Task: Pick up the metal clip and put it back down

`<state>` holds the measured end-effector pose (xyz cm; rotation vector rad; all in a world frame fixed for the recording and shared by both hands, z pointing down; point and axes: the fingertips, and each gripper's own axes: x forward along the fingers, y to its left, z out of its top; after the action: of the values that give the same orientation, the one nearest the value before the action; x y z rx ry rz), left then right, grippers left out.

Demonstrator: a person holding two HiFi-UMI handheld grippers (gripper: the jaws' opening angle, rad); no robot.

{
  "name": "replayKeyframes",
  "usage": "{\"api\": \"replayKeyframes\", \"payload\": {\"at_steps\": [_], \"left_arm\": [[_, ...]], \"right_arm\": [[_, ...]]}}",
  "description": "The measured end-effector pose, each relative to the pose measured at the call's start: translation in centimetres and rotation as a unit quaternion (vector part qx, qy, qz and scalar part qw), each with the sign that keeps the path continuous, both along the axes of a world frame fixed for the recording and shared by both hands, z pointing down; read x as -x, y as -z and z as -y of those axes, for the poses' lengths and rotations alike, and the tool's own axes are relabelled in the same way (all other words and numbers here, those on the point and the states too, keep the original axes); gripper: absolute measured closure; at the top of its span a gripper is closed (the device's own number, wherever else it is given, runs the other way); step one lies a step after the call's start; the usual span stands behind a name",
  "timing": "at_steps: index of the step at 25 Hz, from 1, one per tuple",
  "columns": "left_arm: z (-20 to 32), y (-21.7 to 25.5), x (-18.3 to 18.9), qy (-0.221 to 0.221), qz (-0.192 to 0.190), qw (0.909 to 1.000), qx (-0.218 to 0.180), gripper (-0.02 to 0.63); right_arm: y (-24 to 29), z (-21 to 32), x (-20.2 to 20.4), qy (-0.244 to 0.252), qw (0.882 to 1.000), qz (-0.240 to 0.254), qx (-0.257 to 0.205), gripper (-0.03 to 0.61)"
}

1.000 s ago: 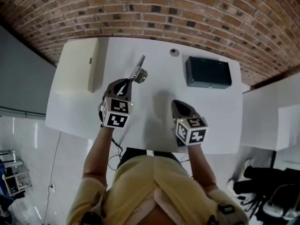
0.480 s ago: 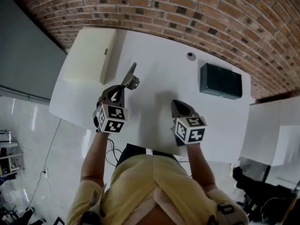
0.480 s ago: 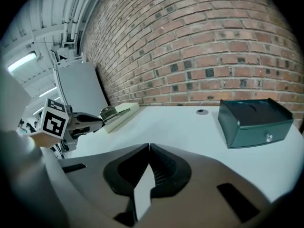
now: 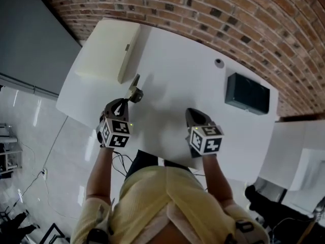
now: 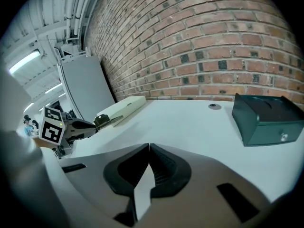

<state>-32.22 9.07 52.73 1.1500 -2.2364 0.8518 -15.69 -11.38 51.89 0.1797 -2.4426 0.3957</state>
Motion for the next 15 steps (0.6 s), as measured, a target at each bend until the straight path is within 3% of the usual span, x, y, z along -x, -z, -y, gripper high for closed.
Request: {"api": "replayKeyframes", "payload": {"at_steps": [15], "left_arm": [[-5.5,-2.9,-0.6,0.039,0.012,0.9985,0.035,0.598]], "right_arm": [[-1.7,-3.5,2.2,0.046,0.999,-0.024,0.012,0.574]]}}
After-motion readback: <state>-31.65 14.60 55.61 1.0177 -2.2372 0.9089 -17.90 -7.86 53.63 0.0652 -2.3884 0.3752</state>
